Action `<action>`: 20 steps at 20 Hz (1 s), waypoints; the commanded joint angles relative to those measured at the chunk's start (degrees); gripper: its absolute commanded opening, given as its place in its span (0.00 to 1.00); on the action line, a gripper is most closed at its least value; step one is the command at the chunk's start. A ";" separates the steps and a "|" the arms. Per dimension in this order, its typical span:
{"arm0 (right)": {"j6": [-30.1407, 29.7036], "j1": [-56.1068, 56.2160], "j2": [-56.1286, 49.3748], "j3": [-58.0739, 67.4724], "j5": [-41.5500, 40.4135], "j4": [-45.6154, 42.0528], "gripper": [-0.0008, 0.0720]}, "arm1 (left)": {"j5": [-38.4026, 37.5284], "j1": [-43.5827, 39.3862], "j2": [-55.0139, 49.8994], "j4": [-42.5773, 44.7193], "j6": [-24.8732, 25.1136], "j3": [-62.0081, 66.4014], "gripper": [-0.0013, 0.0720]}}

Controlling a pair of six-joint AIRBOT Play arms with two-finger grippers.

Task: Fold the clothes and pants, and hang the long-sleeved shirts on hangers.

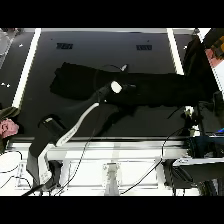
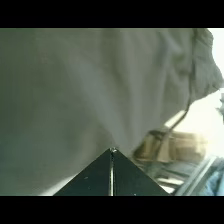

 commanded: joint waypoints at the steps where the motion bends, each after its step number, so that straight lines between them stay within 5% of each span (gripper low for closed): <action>1: 4.00 0.74 0.42 -2.19 -5.11 1.01 0.94 | 4.37 -3.41 -3.26 -2.73 -1.03 2.80 0.02; 8: 4.15 6.45 -0.33 -2.19 -14.62 0.39 0.94 | 6.91 -3.39 -6.73 -5.25 -1.55 5.27 0.02; 12: 4.66 7.58 -3.10 -2.21 -15.47 0.59 0.90 | 6.67 -3.02 -8.92 -5.25 -5.86 5.29 0.02; 16: 4.68 9.25 -3.23 -0.79 -18.47 1.62 0.03 | 6.23 -3.04 -10.21 -5.20 -8.98 5.29 0.02; 20: 3.69 9.73 -3.23 3.98 -12.79 2.73 0.03 | 5.99 -3.04 -10.78 -5.20 -10.27 5.27 0.02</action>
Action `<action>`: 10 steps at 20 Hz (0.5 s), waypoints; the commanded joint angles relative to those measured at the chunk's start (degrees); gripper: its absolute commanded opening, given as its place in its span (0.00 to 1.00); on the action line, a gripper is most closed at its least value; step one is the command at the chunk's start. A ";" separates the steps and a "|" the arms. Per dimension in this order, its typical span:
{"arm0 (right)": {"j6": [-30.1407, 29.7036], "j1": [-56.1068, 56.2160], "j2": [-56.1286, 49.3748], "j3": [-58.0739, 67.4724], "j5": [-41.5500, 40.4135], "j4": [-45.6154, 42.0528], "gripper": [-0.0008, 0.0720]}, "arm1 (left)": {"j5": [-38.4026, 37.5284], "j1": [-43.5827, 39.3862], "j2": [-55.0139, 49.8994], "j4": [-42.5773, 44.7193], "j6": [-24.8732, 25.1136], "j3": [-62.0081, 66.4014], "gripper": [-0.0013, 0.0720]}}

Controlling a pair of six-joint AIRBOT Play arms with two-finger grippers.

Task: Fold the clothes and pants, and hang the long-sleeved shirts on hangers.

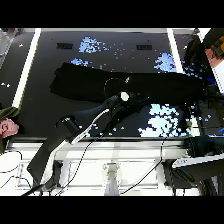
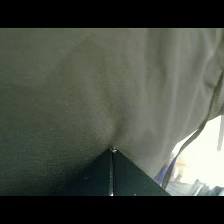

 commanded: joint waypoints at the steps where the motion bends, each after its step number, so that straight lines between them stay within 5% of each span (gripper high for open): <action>1: -1.46 0.94 -0.13 4.28 5.55 1.51 0.03 | -0.22 0.04 -0.55 0.04 -2.01 0.02 0.02; 10: -7.89 20.17 -0.13 20.81 19.08 12.79 0.03 | -0.02 0.81 -0.44 1.57 -1.27 0.04 0.02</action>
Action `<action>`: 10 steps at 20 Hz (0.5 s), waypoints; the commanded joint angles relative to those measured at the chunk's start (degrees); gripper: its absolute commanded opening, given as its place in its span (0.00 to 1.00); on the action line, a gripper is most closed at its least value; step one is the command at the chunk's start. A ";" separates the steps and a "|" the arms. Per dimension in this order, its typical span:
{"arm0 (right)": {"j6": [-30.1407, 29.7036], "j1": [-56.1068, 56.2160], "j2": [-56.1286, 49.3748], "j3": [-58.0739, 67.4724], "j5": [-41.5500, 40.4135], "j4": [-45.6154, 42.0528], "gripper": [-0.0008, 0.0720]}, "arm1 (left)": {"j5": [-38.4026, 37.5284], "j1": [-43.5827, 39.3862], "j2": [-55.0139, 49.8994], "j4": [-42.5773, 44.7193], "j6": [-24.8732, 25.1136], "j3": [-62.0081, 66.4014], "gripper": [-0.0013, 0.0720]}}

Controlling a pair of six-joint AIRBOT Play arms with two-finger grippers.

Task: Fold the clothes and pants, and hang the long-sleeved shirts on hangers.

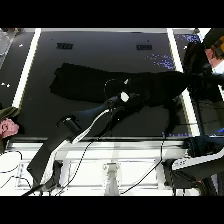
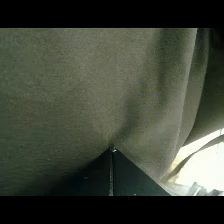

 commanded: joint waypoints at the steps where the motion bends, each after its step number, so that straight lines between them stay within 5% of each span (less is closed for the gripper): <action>1: -1.36 11.10 -0.04 6.84 3.82 2.69 0.03 | 0.13 1.33 1.11 2.86 1.36 0.04 0.02; 5: -0.59 25.66 -0.04 10.32 0.68 2.56 0.03 | -8.48 8.02 9.51 22.64 1.25 0.04 0.02; 10: -0.68 44.83 -1.79 10.49 -5.16 0.46 0.03 | -25.99 20.48 25.86 54.73 -5.92 0.04 0.02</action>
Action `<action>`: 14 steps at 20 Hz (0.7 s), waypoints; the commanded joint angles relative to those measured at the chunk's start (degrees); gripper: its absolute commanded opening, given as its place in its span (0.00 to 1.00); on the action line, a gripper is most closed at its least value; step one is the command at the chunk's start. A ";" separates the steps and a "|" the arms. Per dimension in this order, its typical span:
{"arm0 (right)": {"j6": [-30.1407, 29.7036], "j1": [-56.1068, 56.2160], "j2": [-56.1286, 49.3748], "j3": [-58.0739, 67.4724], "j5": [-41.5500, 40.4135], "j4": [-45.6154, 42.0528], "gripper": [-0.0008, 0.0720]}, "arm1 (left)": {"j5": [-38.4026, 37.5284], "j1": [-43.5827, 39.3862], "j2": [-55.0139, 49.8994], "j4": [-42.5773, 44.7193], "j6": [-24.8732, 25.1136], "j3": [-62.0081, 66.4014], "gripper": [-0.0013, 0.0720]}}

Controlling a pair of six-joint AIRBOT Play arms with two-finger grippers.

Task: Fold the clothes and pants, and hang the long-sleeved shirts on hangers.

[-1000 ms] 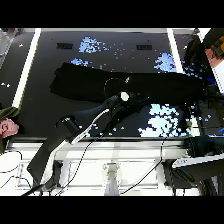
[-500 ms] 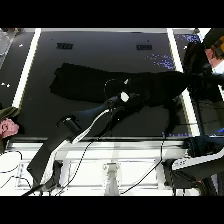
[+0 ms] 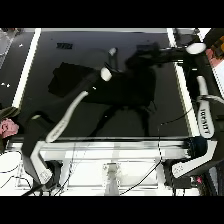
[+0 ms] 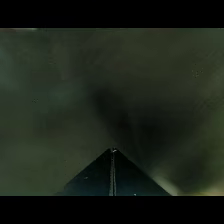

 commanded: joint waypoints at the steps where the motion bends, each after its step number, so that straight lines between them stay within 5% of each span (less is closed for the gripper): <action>1: 0.11 13.55 -2.21 0.61 -3.17 -2.43 0.03 | -13.88 8.70 10.69 23.39 -4.44 0.04 0.02; 2: -0.07 16.83 -3.39 0.63 -3.78 -4.52 0.05 | -15.76 10.99 12.79 24.41 -4.44 0.04 0.02; 3: -0.04 19.30 -4.07 0.61 -5.11 -7.48 0.21 | -16.59 13.33 14.47 23.80 -4.42 0.04 0.02; 5: -0.04 22.05 -4.22 1.14 -8.48 -14.34 0.90 | -17.46 16.15 16.52 23.67 -4.44 0.04 0.02; 6: -0.02 22.21 -4.20 2.54 -8.33 -17.11 0.94 | -18.08 16.81 17.09 23.67 -4.39 0.04 0.02; 8: 0.00 20.72 -4.20 7.43 -4.20 -24.02 0.91 | -18.88 17.11 17.53 23.69 -4.20 0.04 0.02; 9: 0.00 19.30 -4.20 10.67 -0.42 -28.46 0.61 | -18.99 17.11 17.59 23.69 -3.96 0.04 0.02; 10: -0.46 17.55 -4.17 13.66 3.10 -32.92 0.04 | -18.99 17.00 17.70 23.69 -3.13 0.04 0.02; 12: -0.83 12.02 -4.02 17.59 8.66 -37.70 0.03 | -19.04 17.00 18.32 23.69 -1.79 0.04 0.02; 14: -1.03 4.02 -2.82 14.67 12.72 -32.70 0.03 | -20.11 17.14 19.71 23.85 0.20 0.04 0.02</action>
